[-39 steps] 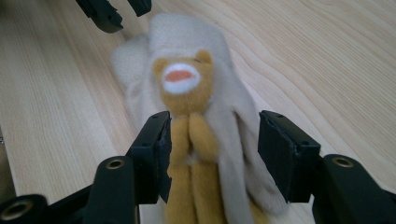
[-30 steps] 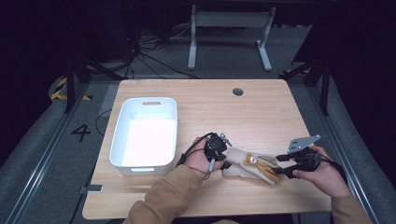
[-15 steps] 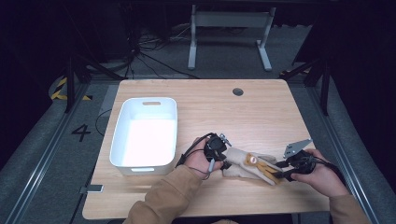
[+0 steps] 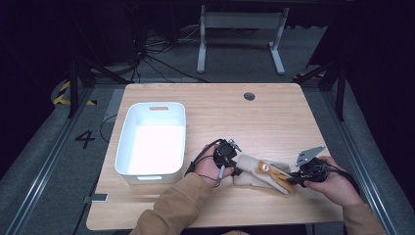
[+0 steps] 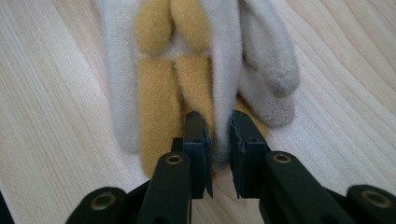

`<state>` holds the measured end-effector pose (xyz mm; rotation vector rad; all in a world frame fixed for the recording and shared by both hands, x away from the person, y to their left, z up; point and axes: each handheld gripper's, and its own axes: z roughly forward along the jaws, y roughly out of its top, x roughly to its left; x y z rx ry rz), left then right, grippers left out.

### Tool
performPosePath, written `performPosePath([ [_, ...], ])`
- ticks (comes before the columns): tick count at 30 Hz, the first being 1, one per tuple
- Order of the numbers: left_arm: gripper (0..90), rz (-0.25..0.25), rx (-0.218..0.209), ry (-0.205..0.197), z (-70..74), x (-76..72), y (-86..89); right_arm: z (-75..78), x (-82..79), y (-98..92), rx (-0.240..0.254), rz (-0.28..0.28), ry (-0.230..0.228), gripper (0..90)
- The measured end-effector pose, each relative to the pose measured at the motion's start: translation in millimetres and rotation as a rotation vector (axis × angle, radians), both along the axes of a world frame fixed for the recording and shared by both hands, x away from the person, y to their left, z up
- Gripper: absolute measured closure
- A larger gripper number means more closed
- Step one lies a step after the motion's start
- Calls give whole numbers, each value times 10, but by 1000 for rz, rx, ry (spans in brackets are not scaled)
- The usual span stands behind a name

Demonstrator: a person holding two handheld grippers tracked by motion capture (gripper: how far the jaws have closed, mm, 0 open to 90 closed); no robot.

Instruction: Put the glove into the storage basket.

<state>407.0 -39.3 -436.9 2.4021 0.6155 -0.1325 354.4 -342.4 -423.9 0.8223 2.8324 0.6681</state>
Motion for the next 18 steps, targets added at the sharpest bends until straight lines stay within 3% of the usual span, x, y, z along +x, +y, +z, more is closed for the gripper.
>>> performPosePath([
  [2, 658, -3, 8, -3, -17, 8, -12, 6, -5, 5, 0, -1, 0, 790],
  [5, 792, 1, 4, 3, -20, 13, -1, 11, -7, 8, 0, 5, -1, 794],
  [7, 849, -12, 5, -17, 9, -8, 11, 27, -13, 10, 0, 4, 1, 799],
  [10, 868, -43, 25, -66, 74, -54, 1, 61, -21, 4, 16, -8, 4, 802],
  [15, 872, -49, -1, -96, 186, -114, 18, 140, -44, -15, 16, -15, -18, 806],
  [18, 872, -55, -8, -125, 288, -166, 39, 230, -58, -48, 27, -29, -57, 808],
])
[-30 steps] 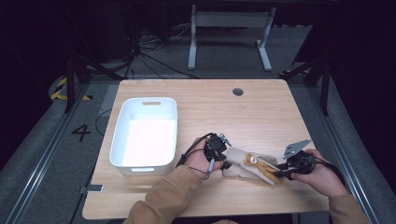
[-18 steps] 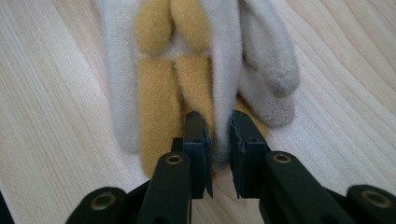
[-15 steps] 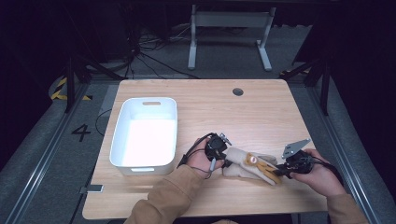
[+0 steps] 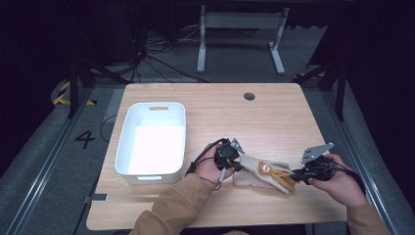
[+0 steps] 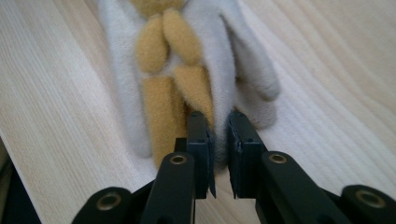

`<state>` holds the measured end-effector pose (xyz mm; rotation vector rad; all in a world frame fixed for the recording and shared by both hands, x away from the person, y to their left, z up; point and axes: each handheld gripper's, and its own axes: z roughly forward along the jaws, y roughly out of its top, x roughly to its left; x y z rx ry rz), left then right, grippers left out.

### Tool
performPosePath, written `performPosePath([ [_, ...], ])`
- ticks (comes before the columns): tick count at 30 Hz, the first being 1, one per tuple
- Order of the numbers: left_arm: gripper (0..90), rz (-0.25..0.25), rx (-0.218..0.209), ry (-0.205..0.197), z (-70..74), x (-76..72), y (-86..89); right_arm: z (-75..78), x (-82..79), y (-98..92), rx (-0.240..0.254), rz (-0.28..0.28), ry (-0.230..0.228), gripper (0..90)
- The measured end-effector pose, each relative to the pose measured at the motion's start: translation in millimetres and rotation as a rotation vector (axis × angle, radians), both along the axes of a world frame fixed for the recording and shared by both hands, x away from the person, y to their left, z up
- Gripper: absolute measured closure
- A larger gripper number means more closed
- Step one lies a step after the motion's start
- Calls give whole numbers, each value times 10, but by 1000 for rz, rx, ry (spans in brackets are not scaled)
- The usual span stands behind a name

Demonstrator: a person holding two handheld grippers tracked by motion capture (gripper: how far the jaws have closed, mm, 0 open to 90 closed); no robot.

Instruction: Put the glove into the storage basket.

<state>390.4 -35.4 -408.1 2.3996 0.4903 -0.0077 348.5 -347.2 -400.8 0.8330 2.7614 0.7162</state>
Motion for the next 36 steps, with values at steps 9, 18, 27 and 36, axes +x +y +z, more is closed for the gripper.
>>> performPosePath([
  [9, 870, -25, 7, -64, 162, -169, 9, 147, 0, -59, 23, -32, -73, 808],
  [18, 868, -44, 62, -70, 108, -274, 22, 121, 121, -36, 45, -54, -124, 807],
  [27, 867, -79, 165, -35, -52, -326, -11, -33, 250, 53, 32, -25, -80, 806],
  [36, 866, -83, 177, -6, -126, -294, -27, -24, 241, 29, 36, -23, -59, 805],
])
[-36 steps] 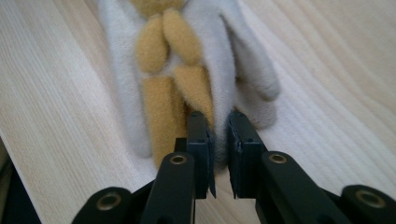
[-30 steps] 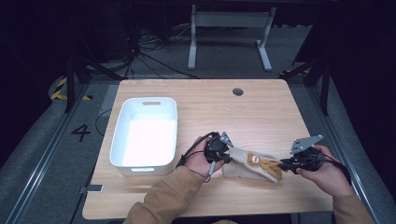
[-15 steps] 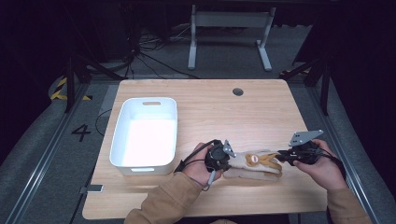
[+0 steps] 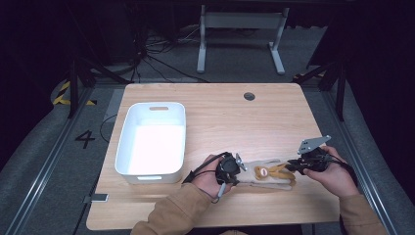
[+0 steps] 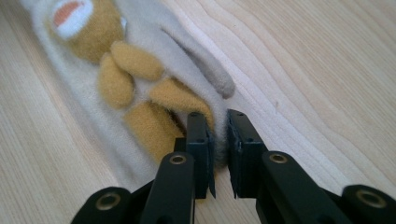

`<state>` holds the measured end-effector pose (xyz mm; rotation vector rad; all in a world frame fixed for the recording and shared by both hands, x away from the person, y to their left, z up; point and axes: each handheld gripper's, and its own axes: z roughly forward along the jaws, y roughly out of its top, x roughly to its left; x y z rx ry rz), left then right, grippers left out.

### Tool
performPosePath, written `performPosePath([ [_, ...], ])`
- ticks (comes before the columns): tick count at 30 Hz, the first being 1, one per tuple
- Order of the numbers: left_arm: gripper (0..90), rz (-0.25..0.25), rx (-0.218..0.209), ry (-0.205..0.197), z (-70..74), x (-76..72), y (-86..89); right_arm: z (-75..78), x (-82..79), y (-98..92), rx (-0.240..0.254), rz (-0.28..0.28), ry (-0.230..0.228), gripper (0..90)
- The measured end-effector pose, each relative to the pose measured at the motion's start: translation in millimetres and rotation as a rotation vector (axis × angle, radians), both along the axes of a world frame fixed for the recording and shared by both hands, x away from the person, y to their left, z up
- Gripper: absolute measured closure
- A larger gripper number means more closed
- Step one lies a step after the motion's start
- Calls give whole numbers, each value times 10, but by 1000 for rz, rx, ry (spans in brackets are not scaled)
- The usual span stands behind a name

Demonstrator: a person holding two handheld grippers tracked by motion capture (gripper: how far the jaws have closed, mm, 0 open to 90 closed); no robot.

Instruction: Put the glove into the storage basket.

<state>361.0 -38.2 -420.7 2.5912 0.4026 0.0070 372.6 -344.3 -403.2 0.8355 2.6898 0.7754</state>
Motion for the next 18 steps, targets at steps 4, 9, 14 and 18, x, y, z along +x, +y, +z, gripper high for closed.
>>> performPosePath([
  [4, 865, -7, 21, 23, -38, 20, -21, 23, -22, -27, 7, 0, 15, 801],
  [9, 841, -4, 41, 51, -91, 30, -41, -43, -7, -34, -7, 5, 74, 726],
  [14, 644, -2, 52, 97, -75, 59, -21, -39, -13, -114, -12, -21, 58, 643],
  [18, 554, -9, 50, 103, -28, 84, 2, 16, -48, -162, 4, -44, 41, 683],
])
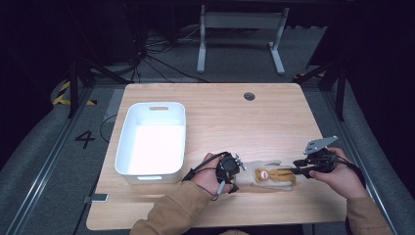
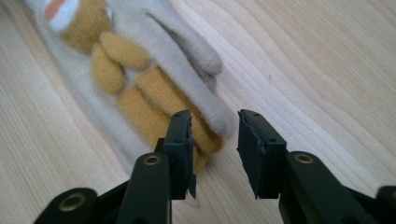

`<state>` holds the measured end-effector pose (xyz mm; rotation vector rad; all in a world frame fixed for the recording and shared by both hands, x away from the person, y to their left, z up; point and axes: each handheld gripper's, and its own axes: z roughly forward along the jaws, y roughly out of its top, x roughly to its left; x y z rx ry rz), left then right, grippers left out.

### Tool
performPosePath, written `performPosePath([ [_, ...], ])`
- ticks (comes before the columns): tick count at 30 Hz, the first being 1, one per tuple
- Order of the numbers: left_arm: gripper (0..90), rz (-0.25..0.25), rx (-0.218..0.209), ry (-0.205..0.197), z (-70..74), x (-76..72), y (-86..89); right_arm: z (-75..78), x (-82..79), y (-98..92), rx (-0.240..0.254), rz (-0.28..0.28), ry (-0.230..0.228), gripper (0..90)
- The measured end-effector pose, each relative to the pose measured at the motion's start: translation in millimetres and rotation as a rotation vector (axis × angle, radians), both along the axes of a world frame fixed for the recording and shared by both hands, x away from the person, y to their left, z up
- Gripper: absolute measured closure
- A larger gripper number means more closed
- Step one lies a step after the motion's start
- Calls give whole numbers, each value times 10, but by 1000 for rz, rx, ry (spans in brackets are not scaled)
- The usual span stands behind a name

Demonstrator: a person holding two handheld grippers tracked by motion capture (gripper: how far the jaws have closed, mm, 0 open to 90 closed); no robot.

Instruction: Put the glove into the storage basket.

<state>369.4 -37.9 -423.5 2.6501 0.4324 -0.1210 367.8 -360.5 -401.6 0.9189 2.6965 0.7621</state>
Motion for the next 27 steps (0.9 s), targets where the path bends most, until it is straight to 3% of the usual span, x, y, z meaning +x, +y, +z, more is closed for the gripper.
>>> performPosePath([
  [4, 550, 10, -29, -17, 95, 3, 43, 51, -23, -25, 19, -22, -26, 818],
  [7, 550, 30, -62, -40, 170, 2, 75, 54, -22, -15, 40, -34, -56, 835],
  [10, 565, 33, -90, -62, 239, -5, 84, 2, -7, 48, 106, -58, -107, 829],
  [14, 574, 39, -155, -54, 309, -36, 76, -84, 0, 132, 97, -48, -81, 847],
  [15, 575, 39, -155, -54, 309, -36, 76, -84, 0, 132, 97, -48, -81, 847],
  [16, 570, 44, -191, -72, 328, -29, 78, -148, 21, 135, 76, -58, -54, 851],
  [19, 554, 66, -217, -85, 332, -24, 77, -229, 46, 116, 60, -79, -22, 851],
  [21, 541, 73, -229, -85, 333, -19, 77, -233, 46, 105, 65, -86, -21, 843],
  [24, 521, 104, -268, -92, 333, 13, 57, -157, 42, 34, 118, -134, -59, 794],
  [27, 510, 129, -318, -84, 287, 38, 21, -108, 40, -39, 121, -155, -77, 749],
])
